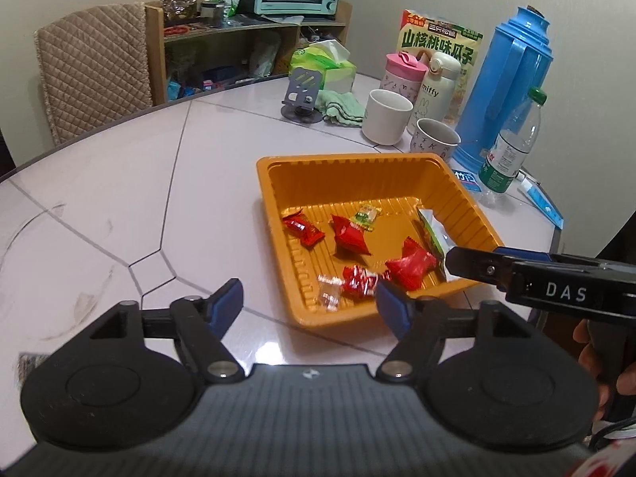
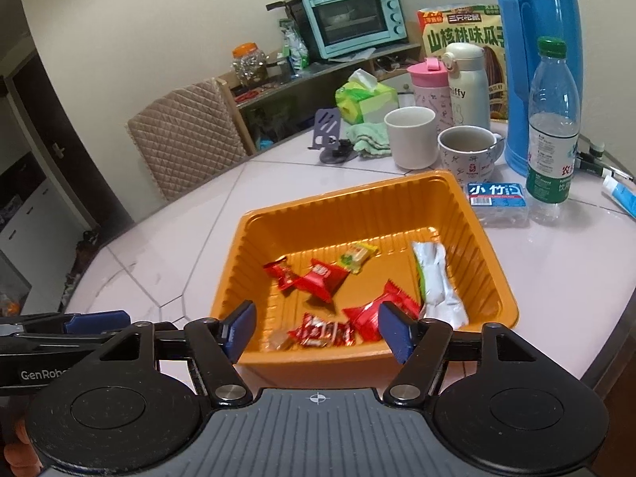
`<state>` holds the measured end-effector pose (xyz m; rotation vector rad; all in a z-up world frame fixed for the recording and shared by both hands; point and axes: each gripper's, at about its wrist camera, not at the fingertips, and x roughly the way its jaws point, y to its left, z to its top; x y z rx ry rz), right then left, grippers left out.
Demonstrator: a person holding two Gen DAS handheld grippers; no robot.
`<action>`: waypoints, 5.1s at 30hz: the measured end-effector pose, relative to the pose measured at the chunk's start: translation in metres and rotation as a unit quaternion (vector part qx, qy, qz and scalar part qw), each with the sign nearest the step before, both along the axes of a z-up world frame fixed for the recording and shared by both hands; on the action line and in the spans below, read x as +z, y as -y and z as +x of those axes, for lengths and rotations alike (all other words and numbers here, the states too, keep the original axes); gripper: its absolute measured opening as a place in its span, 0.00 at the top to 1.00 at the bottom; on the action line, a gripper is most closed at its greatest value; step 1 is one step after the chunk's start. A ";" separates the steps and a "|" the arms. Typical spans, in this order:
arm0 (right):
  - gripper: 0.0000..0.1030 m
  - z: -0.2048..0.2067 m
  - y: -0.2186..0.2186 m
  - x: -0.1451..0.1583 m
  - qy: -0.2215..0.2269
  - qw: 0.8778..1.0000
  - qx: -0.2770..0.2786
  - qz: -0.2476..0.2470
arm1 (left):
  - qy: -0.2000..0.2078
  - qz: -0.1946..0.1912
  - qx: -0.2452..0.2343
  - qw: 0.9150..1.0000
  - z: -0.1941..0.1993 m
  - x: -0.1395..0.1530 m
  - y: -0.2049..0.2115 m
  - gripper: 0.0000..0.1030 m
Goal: Organize snacks
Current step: 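Withdraw both grippers from the tray toward the green candy and grey packet, then grasp the green-wrapped candy with the right gripper, then grasp the grey printed snack packet with the left gripper while the right gripper holds the green candy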
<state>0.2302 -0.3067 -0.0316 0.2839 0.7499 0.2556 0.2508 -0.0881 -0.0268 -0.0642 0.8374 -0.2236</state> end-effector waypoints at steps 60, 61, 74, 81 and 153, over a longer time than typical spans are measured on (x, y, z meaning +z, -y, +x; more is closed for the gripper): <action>0.24 -0.033 -0.214 -0.073 -0.094 0.965 0.243 -0.035 | -0.099 0.018 0.223 0.970 -0.127 -0.052 -0.189 0.22; 0.24 -0.032 -0.217 -0.074 -0.094 0.965 0.244 -0.035 | -0.098 0.019 0.224 0.970 -0.127 -0.053 -0.191 0.22; 0.48 -0.020 -0.239 -0.090 -0.101 0.968 0.223 -0.051 | -0.096 0.032 0.223 0.970 -0.121 -0.063 -0.213 0.22; 0.55 -0.015 -0.251 -0.098 -0.100 0.969 0.215 -0.067 | -0.092 0.044 0.215 0.971 -0.116 -0.068 -0.223 0.23; 0.78 0.000 -0.225 -0.105 -0.057 0.974 0.177 -0.130 | -0.113 0.065 0.078 0.988 -0.031 -0.108 -0.210 0.53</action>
